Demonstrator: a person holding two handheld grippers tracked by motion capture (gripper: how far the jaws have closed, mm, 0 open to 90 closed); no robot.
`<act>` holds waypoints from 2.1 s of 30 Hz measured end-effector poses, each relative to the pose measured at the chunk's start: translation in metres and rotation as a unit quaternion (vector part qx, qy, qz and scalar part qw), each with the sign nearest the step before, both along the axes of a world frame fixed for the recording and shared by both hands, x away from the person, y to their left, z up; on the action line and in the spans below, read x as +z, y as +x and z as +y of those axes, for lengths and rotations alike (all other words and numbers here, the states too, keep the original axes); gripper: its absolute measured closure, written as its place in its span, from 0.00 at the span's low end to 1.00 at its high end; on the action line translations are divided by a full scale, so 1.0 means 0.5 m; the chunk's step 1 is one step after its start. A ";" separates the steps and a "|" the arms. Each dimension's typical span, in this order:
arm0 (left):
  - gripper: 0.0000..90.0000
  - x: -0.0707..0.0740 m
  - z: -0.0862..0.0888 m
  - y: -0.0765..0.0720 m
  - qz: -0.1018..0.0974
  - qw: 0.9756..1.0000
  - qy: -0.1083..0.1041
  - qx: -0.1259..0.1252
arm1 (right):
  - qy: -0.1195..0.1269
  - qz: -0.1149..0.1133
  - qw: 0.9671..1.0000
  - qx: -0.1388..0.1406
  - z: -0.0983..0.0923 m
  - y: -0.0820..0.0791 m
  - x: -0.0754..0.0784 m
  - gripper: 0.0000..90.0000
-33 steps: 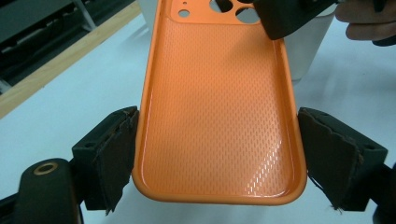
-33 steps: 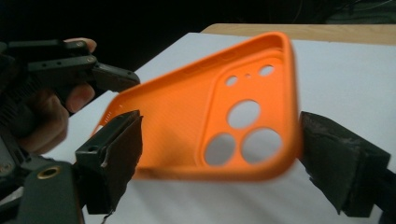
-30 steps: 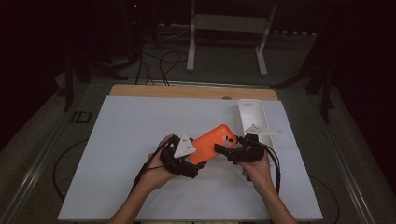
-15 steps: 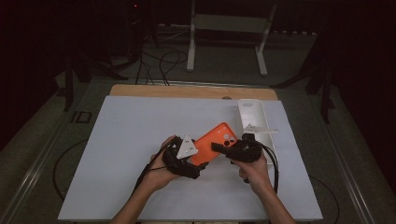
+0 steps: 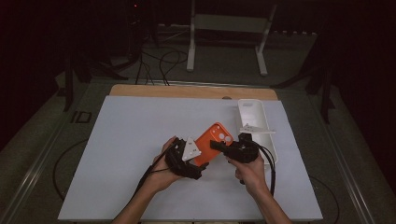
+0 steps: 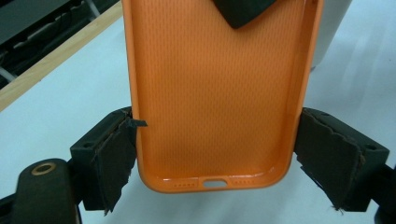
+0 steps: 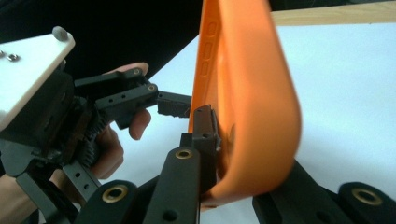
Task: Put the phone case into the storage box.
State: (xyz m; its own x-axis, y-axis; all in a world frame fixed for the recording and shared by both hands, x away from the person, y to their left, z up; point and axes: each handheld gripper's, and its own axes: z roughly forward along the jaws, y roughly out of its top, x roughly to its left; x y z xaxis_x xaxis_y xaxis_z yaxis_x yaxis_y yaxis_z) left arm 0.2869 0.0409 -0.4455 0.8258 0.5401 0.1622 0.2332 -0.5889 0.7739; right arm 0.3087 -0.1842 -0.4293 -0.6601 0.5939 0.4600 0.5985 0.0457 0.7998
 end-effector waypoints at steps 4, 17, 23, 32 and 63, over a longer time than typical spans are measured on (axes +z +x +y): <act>0.16 -0.003 0.006 0.004 0.000 1.000 0.000 0.013 | -0.006 -0.004 1.000 -0.007 0.003 0.000 0.004 0.93; 0.09 0.009 0.048 0.016 0.046 0.997 -0.053 0.010 | -0.013 -0.014 1.000 -0.007 -0.010 0.003 0.009 0.93; 0.10 0.010 0.066 0.020 0.066 0.995 -0.078 -0.002 | -0.020 -0.023 1.000 0.001 -0.015 0.000 0.015 0.93; 0.10 0.003 0.070 0.023 0.083 0.992 -0.091 -0.013 | -0.023 -0.039 0.999 0.020 -0.010 -0.006 0.023 0.93; 0.41 -0.005 0.065 0.017 0.109 0.980 -0.131 -0.101 | -0.015 -0.095 0.990 0.101 0.014 -0.026 0.045 0.93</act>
State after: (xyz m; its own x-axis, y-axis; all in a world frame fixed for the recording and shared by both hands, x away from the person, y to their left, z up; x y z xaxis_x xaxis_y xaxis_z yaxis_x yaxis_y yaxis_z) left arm 0.2954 0.0731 -0.4478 0.9199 0.3611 -0.1527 0.3091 -0.4283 0.8491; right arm 0.2957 -0.1773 -0.4066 -0.8399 0.4519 0.3004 0.4135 0.1744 0.8937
